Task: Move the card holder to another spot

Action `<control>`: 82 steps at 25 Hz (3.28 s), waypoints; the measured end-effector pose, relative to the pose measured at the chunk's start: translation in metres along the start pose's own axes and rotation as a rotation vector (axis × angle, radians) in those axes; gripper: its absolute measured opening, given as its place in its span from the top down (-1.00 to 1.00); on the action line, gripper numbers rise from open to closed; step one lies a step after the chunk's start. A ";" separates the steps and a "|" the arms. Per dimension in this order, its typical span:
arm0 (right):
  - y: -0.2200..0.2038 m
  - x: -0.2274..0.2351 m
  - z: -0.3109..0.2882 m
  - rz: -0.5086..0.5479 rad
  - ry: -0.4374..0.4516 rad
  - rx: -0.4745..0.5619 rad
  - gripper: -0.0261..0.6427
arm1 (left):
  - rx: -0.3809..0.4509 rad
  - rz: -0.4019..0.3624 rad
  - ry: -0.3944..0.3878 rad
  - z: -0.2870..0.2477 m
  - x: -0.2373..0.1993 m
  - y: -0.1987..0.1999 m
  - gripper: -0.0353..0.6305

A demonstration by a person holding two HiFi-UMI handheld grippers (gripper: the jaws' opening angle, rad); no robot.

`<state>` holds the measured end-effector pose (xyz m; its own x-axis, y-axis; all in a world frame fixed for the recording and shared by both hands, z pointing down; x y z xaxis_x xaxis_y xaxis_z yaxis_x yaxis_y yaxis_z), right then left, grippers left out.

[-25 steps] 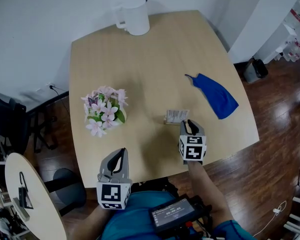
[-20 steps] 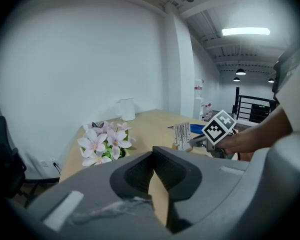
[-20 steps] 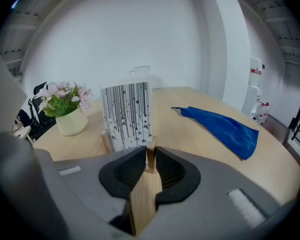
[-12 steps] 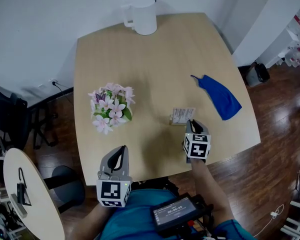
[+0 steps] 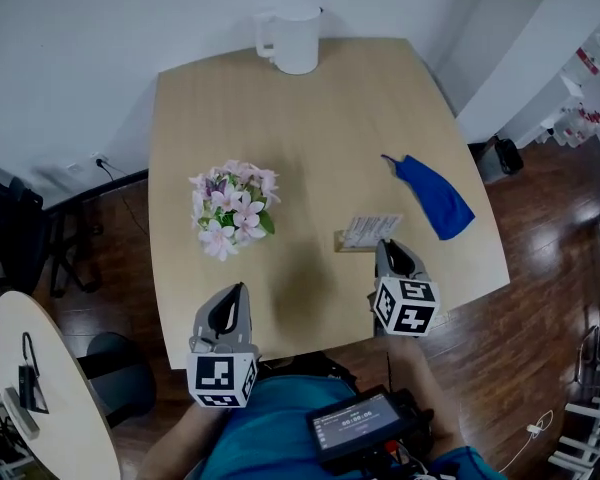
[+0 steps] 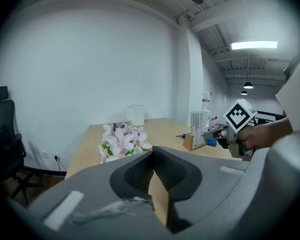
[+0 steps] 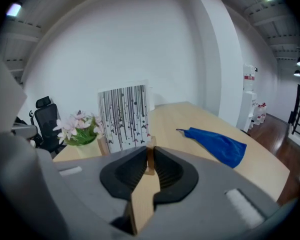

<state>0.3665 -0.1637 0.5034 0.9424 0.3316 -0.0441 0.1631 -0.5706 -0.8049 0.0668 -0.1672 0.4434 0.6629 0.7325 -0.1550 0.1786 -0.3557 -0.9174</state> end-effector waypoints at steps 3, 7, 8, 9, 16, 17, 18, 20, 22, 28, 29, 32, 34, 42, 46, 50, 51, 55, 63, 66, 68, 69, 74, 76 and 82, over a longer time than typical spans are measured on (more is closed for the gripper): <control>0.029 -0.016 0.028 0.021 0.017 0.056 0.81 | 0.028 0.020 0.018 0.014 -0.013 -0.003 0.84; 0.061 -0.046 0.061 0.058 0.052 0.119 0.81 | 0.064 0.051 0.045 0.036 -0.030 -0.006 0.84; 0.068 -0.055 0.068 0.064 0.064 0.132 0.81 | 0.074 0.058 0.051 0.042 -0.034 -0.006 0.84; 0.074 -0.064 0.075 0.070 0.078 0.144 0.81 | 0.084 0.065 0.058 0.048 -0.038 -0.006 0.84; 0.100 -0.142 0.110 0.125 0.203 0.214 0.81 | 0.144 0.086 0.134 0.098 -0.072 -0.007 0.84; 0.102 -0.155 0.114 0.134 0.222 0.221 0.81 | 0.148 0.087 0.148 0.107 -0.078 -0.008 0.84; 0.102 -0.167 0.118 0.145 0.240 0.227 0.81 | 0.152 0.090 0.163 0.115 -0.084 -0.009 0.84; 0.102 -0.190 0.123 0.163 0.275 0.231 0.81 | 0.159 0.096 0.191 0.131 -0.094 -0.012 0.84; 0.099 -0.212 0.127 0.177 0.307 0.230 0.81 | 0.162 0.101 0.215 0.145 -0.104 -0.015 0.84; 0.089 -0.269 0.140 0.203 0.387 0.220 0.81 | 0.163 0.110 0.261 0.182 -0.124 -0.025 0.84; 0.088 -0.276 0.143 0.207 0.398 0.220 0.81 | 0.164 0.112 0.267 0.187 -0.126 -0.027 0.85; 0.085 -0.295 0.151 0.214 0.426 0.224 0.81 | 0.165 0.118 0.280 0.198 -0.133 -0.031 0.84; 0.083 -0.302 0.155 0.217 0.443 0.226 0.81 | 0.163 0.121 0.282 0.202 -0.135 -0.035 0.85; 0.074 -0.313 0.160 0.223 0.478 0.222 0.81 | 0.124 0.084 0.256 0.199 -0.127 -0.043 0.86; 0.072 -0.313 0.158 0.227 0.483 0.215 0.81 | 0.104 0.074 0.251 0.197 -0.125 -0.045 0.86; 0.069 -0.315 0.157 0.231 0.492 0.207 0.81 | 0.097 0.077 0.257 0.196 -0.125 -0.046 0.86; 0.068 -0.316 0.157 0.231 0.495 0.205 0.81 | 0.099 0.080 0.258 0.196 -0.125 -0.047 0.86; 0.066 -0.318 0.157 0.233 0.501 0.198 0.81 | 0.118 0.108 0.263 0.199 -0.127 -0.049 0.86; 0.055 -0.325 0.149 0.250 0.503 0.173 0.81 | 0.110 0.167 0.261 0.198 -0.129 -0.060 0.85; 0.042 -0.332 0.137 0.271 0.498 0.140 0.81 | 0.105 0.164 0.280 0.201 -0.131 -0.061 0.84; 0.029 -0.338 0.127 0.288 0.488 0.112 0.81 | 0.105 0.165 0.287 0.205 -0.132 -0.061 0.84; 0.022 -0.340 0.122 0.295 0.483 0.096 0.81 | 0.105 0.168 0.291 0.207 -0.133 -0.062 0.84; -0.013 -0.349 0.093 0.311 0.451 0.017 0.81 | 0.097 0.178 0.304 0.214 -0.136 -0.067 0.84; -0.025 -0.351 0.082 0.313 0.431 -0.010 0.81 | 0.088 0.179 0.307 0.218 -0.138 -0.070 0.84; -0.063 -0.357 0.049 0.301 0.363 -0.108 0.81 | 0.061 0.172 0.309 0.229 -0.147 -0.075 0.84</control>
<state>0.0058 -0.2092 0.5407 0.9903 -0.1327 -0.0406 -0.1210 -0.6822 -0.7210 -0.2105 -0.1151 0.4514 0.8697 0.4515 -0.1997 0.0073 -0.4163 -0.9092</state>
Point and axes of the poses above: the fingertips, and each gripper's own axes: z backward along the fingers, x to its right, y out of its top, the point moved 3 cm from there along z, backward along the fingers, and after that the axes turned 15 degrees about -y, right-handed, at the moved point
